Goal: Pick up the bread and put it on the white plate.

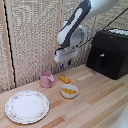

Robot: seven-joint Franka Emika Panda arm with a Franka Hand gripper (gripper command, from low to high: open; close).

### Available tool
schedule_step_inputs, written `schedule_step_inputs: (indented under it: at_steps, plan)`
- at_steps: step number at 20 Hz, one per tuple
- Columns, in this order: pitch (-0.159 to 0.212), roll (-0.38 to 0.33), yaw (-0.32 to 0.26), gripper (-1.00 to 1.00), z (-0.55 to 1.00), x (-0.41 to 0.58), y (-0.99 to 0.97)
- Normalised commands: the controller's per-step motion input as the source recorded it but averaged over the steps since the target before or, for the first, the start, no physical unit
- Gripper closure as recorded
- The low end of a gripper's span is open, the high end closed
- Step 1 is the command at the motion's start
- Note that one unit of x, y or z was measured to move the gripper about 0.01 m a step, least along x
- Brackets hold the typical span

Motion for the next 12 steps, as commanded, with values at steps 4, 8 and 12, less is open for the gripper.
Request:
schedule_step_inputs:
  at_steps: [4, 8, 12]
  plan:
    - [0.052, 0.000, 0.000, -1.00, -0.31, 0.441, -0.17]
    - [0.049, -0.002, 0.000, -1.00, -0.24, 0.342, -0.11]
    - [0.095, -0.008, -0.002, -1.00, -0.15, -0.021, -0.06]
